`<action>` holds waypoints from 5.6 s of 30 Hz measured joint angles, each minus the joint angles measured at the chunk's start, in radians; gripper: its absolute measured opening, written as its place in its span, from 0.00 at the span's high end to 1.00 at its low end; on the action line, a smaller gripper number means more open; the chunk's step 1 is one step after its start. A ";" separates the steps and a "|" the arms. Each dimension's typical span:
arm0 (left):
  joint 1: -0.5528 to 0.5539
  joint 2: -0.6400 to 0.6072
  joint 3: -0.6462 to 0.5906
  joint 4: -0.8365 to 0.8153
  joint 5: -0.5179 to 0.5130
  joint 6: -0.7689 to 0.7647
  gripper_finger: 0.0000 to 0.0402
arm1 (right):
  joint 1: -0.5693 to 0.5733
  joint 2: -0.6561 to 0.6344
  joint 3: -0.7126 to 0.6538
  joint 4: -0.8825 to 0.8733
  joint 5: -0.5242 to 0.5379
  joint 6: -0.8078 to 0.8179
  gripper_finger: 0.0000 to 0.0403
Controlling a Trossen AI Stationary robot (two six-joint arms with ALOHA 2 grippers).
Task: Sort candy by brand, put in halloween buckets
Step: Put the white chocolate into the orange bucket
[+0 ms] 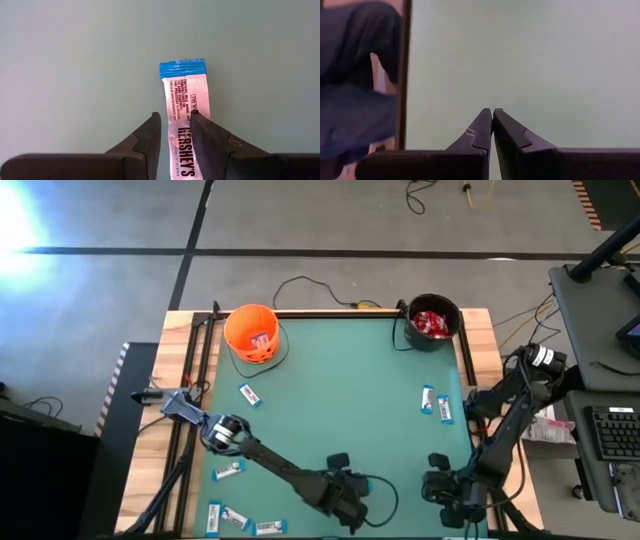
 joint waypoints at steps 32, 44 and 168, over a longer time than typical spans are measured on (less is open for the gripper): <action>-0.042 -0.424 -0.707 0.546 -0.125 0.005 0.42 | 0.118 0.309 0.102 0.363 0.267 0.095 0.98; -0.045 -0.338 -0.877 0.900 -0.191 -0.016 0.42 | 0.040 0.413 0.201 0.360 0.345 0.036 0.98; 1.369 -0.823 -0.960 -0.038 0.110 0.148 0.74 | -0.946 -1.305 -0.733 0.404 -0.096 -1.002 0.98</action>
